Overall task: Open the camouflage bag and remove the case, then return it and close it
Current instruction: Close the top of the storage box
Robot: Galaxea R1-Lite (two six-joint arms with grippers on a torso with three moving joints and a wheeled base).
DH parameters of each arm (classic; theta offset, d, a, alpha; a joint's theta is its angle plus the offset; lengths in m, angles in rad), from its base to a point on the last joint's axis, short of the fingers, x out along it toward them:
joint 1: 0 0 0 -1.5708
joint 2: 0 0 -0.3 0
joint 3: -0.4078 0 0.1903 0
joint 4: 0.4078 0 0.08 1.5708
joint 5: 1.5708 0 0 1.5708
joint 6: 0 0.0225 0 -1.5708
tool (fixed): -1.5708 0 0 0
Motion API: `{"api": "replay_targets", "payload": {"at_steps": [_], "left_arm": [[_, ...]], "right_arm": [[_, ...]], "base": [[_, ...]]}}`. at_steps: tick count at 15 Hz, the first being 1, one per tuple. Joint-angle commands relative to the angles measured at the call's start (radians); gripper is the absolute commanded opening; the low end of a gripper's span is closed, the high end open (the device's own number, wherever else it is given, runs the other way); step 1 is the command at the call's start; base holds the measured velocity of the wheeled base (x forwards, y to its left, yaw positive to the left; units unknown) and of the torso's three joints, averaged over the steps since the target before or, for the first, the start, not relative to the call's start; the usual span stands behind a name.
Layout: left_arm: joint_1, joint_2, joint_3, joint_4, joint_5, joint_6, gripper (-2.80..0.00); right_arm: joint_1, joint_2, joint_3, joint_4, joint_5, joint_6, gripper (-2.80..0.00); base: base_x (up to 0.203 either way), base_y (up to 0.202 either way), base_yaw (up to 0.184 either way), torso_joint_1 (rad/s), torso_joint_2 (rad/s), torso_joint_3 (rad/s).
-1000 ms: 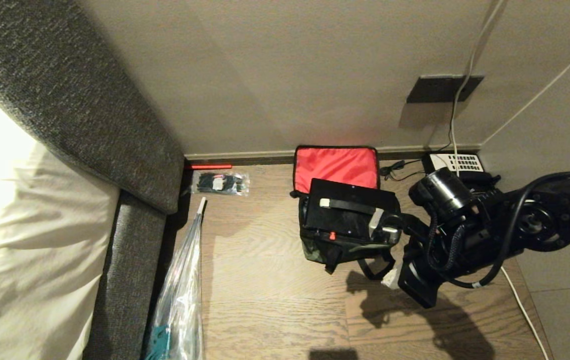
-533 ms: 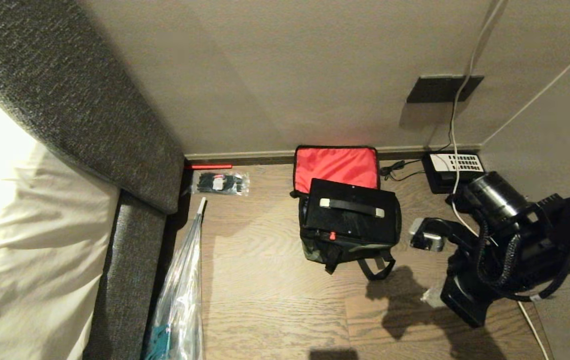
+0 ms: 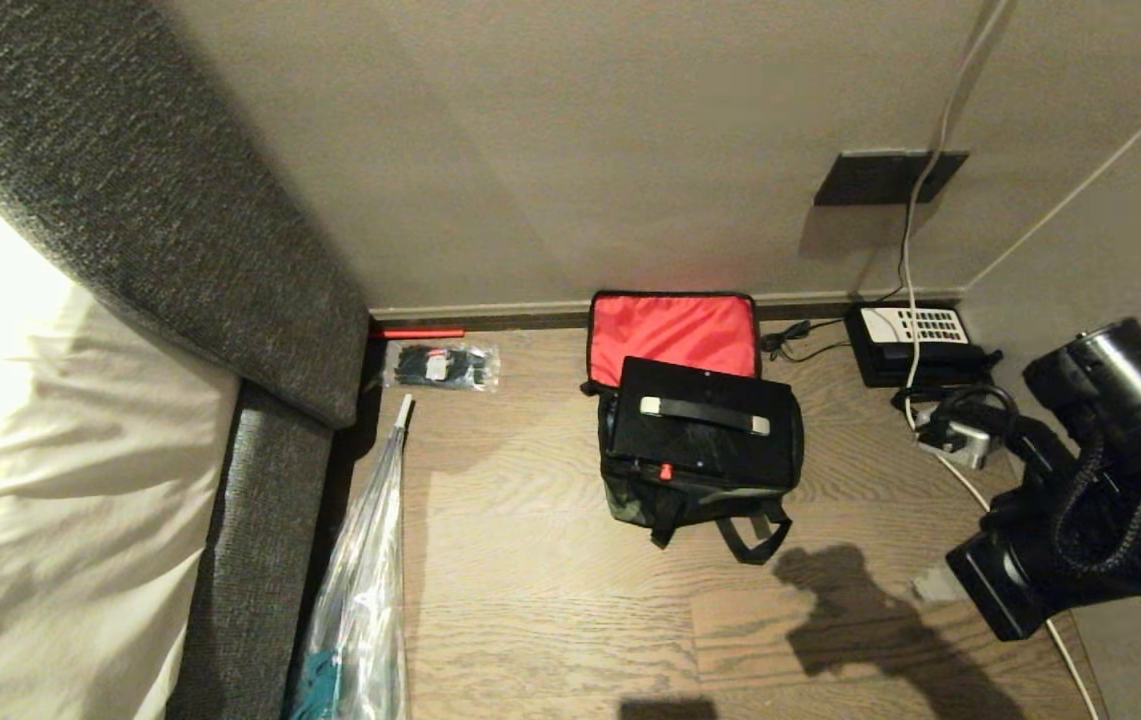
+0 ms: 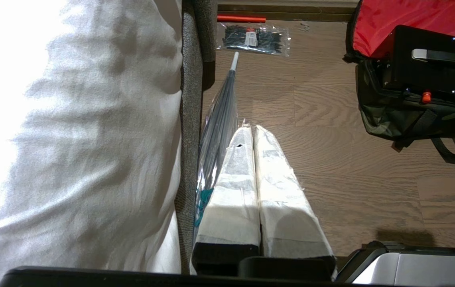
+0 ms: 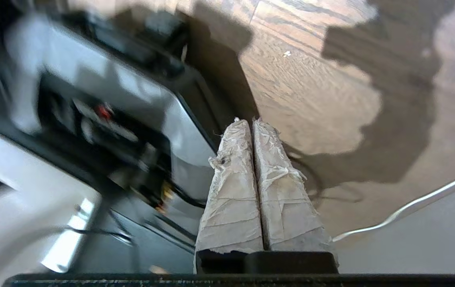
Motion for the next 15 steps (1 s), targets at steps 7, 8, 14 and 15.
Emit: {"api": "replay_targets", "payload": {"at_steps": [7, 8, 14, 15], "left_arm": [[0.0, -0.002, 0.0, 0.0, 0.001, -0.001, -2.8], [0.0, -0.002, 0.0, 0.0, 0.001, -0.001, -2.8], [0.0, -0.002, 0.0, 0.0, 0.001, -0.001, -2.8], [0.0, -0.002, 0.0, 0.0, 0.001, -0.001, -2.8]], "right_arm": [[-0.099, -0.323, 0.149, 0.002, -0.104, 0.111, -2.8], [-0.13, -0.389, 0.205, -0.001, -0.156, 0.115, -2.8], [-0.278, -0.887, 0.611, -0.082, -0.255, 0.116, -2.8], [-0.303, -0.961, 0.659, -0.116, -0.254, 0.107, -2.8]], "base": [[0.0, 0.0, 0.0, 0.0, 0.0, 0.0], [0.0, 0.0, 0.0, 0.0, 0.0, 0.0], [0.0, 0.0, 0.0, 0.0, 0.0, 0.0], [0.0, 0.0, 0.0, 0.0, 0.0, 0.0]]}}
